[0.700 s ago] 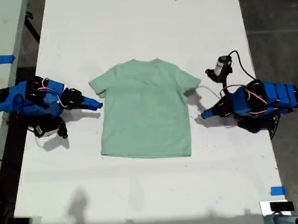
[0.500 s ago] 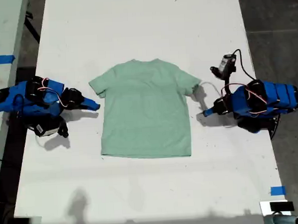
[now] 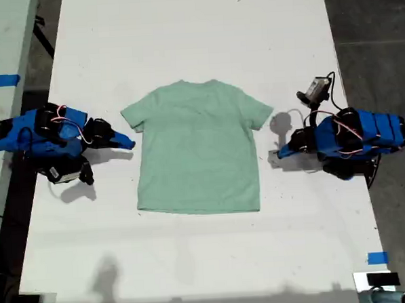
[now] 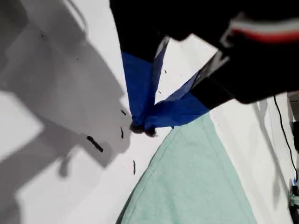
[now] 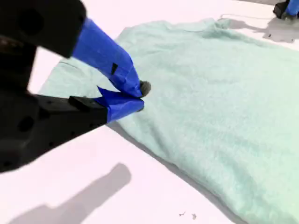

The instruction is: Fold tshirt

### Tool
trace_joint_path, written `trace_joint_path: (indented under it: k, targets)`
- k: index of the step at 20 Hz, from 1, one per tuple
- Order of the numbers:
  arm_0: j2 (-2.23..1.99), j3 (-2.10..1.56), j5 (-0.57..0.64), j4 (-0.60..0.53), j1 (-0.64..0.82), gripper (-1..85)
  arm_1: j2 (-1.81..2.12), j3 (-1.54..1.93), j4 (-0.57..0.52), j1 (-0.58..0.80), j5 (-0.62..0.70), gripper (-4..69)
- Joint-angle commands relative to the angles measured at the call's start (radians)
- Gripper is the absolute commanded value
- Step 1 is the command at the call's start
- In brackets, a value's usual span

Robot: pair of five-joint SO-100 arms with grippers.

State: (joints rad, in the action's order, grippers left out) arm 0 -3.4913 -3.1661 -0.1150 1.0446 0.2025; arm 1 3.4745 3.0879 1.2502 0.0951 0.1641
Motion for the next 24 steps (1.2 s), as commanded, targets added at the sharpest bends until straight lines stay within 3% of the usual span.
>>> trace_joint_path:
  k: [1,4,6,10,12,18,24]
  targets:
    - [-0.087,0.037,-0.017,-0.066,-0.005,0.1,0.009,-0.084,0.012,-0.025,-0.011,-1.4]
    - [0.140,0.152,-0.018,-0.155,-0.020,0.1,-0.140,-0.225,-0.011,-0.020,0.026,-1.3]
    - [0.405,0.344,0.009,-0.155,-0.012,0.1,-0.377,-0.400,-0.034,-0.002,0.083,-1.3]
    - [0.790,0.756,0.161,0.023,0.080,0.1,-0.729,-0.753,0.012,0.063,0.244,-1.3]
    - [0.985,0.945,0.267,0.169,0.169,0.1,-0.847,-0.904,0.074,0.114,0.339,-1.3]
    - [1.342,1.328,0.583,0.448,0.410,0.1,-1.104,-1.233,0.268,0.325,0.641,-1.3]
    - [1.408,1.431,0.753,0.558,0.563,0.1,-1.284,-1.411,0.353,0.531,0.940,-1.4]
